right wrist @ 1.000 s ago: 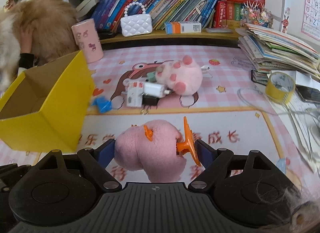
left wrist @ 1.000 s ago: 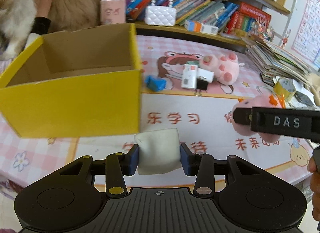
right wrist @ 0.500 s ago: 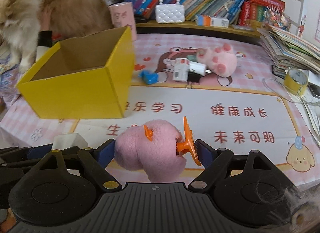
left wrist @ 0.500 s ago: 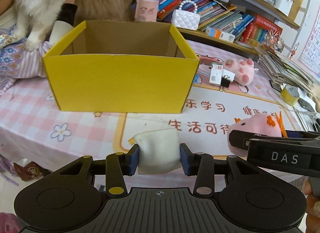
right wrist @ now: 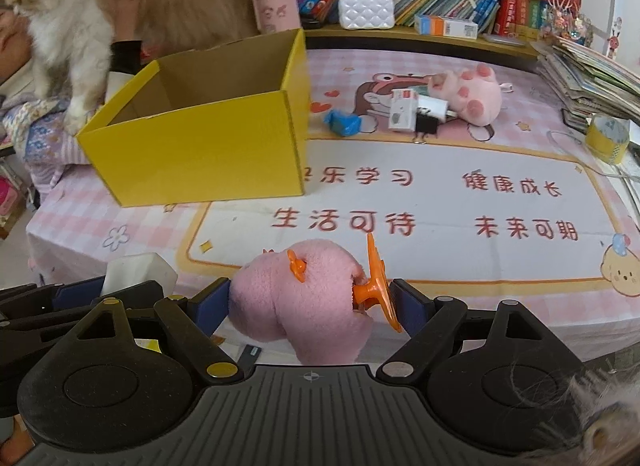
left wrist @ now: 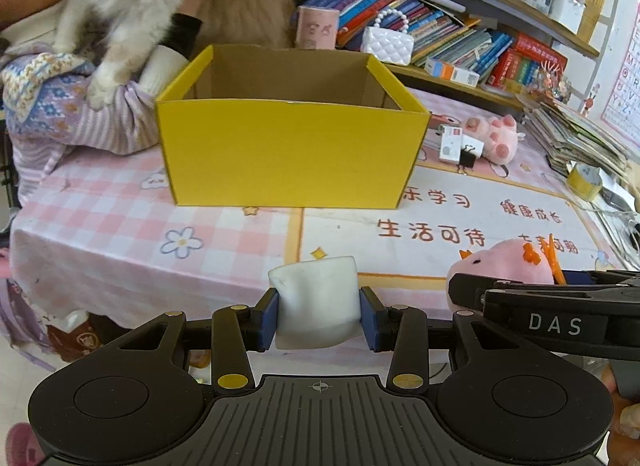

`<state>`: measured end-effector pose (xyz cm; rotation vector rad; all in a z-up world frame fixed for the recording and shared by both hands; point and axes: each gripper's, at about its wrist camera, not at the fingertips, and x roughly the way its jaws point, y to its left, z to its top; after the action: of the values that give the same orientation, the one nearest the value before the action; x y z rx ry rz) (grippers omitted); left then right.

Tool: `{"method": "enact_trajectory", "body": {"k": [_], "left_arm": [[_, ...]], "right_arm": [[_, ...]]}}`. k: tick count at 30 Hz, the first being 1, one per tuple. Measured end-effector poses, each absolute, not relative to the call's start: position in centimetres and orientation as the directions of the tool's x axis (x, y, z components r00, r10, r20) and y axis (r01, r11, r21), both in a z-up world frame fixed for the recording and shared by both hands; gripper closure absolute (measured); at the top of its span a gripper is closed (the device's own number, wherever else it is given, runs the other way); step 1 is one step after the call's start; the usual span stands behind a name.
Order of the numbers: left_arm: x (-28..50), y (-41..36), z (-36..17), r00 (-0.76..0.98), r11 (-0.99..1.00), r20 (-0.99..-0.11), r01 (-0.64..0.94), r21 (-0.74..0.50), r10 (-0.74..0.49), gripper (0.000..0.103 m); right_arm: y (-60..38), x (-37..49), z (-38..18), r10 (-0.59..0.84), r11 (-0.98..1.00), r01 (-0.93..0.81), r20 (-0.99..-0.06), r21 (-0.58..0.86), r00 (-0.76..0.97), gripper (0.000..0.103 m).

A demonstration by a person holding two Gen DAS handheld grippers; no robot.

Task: Organize objects
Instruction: 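Carry the sponge block and pink plush pig over the yellow box with both tools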

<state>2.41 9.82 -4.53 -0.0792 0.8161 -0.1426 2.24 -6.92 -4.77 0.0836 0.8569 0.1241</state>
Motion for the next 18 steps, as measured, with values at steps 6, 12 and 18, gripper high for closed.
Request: {"method": "enact_trajectory", "body": {"k": [6, 12, 18], "left_arm": [[1.3, 11.2, -3.9, 0.696, 0.990, -0.705, 0.080, -0.115, -0.138, 0.063], [0.8, 12.2, -3.3, 0.710, 0.990, -0.691, 0.061, -0.130, -0.134, 0.064], [1.2, 13.0, -2.2, 0.735, 0.989, -0.666, 0.045, -0.141, -0.129, 0.064]], "right_arm": [[-5.8, 1.6, -4.6, 0.161, 0.987, -0.092, -0.750, 0.134, 0.642, 0.020], [-4.6, 1.3, -4.1, 0.175, 0.984, -0.131, -0.734, 0.117, 0.656, 0.020], [-3.9, 2.0, -3.4, 0.192, 0.980, -0.169, -0.716, 0.105, 0.671, 0.020]]}}
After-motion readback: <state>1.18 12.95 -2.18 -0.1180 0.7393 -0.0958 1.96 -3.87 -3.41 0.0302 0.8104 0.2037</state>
